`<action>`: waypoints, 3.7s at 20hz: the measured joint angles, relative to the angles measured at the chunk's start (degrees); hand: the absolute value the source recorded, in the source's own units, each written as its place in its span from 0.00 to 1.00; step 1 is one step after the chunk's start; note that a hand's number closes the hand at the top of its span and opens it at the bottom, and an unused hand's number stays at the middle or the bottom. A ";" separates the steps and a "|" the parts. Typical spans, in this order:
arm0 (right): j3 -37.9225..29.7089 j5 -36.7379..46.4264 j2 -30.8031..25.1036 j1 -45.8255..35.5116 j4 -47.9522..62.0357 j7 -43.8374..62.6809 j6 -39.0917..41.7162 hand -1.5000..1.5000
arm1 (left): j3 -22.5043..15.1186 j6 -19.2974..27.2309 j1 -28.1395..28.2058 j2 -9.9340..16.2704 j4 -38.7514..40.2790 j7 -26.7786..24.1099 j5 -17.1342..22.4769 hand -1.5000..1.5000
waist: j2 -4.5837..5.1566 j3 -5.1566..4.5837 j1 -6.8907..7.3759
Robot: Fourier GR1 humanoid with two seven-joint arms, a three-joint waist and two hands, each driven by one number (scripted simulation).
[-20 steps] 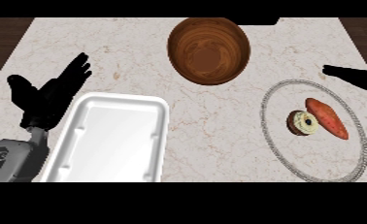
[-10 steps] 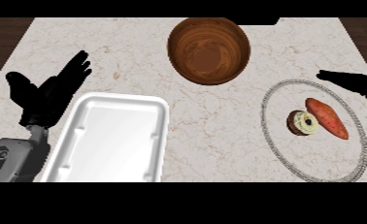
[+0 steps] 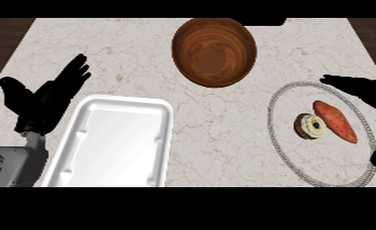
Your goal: Pick the sweet potato from the placemat and place it in the bowl
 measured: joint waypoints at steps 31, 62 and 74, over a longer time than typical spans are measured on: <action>-0.65 23.37 12.10 -5.45 23.61 -11.82 -6.50 0.00 | 6.62 -5.78 -0.89 -6.38 -1.17 3.50 -6.68 0.50 | 0.04 0.00 0.09; -4.27 32.56 16.72 -12.18 41.81 -26.37 -21.54 1.00 | 10.37 -8.96 -1.10 -8.95 -2.19 5.14 -9.28 0.50 | -0.07 -0.07 -0.08; -8.05 32.39 9.49 -26.17 59.64 -45.79 -27.93 1.00 | 9.07 -9.71 -1.74 -10.34 -1.89 4.02 -10.13 0.50 | 0.86 0.15 2.34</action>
